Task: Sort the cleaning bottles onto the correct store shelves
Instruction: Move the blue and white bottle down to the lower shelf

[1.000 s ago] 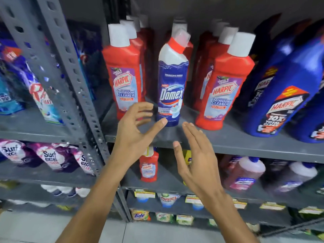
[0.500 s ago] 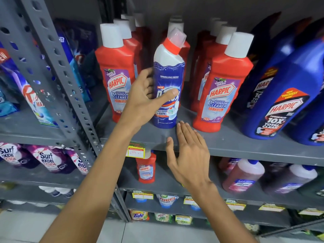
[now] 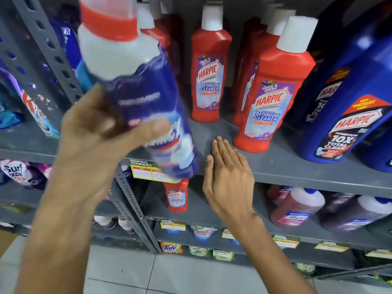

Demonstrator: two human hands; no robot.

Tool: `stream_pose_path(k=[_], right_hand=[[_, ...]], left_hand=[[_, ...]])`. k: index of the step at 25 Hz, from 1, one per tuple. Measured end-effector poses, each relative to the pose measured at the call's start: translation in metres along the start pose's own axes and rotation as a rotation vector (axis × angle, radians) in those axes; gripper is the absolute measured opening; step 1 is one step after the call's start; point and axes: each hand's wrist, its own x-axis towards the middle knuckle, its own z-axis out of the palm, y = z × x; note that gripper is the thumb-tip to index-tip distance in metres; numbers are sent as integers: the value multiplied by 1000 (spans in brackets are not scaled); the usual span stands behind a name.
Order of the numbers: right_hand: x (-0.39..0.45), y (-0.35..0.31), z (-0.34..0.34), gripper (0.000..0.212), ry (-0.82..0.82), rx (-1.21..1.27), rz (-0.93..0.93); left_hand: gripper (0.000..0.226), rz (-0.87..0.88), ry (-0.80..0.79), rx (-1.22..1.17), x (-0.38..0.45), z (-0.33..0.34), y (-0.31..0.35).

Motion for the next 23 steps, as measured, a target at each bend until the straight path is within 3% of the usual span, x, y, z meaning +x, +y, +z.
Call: stream_pose_path(k=[6,10,16,23], right_hand=[[1,5,-2,47,-22,5,-33],[1,6,-1,50,-17,-8,-42],[0,7,0,50,6,11,-47],[-1,4,-1,51,12,27,-33]], left_hand=[[67,-323,-63,146,-123,-20,-76],[71,-503,10,176,-159,-16,-162],[64,-540,206,196,-172,-15,-245],[59,-507,374,287,-141,-10,-267]])
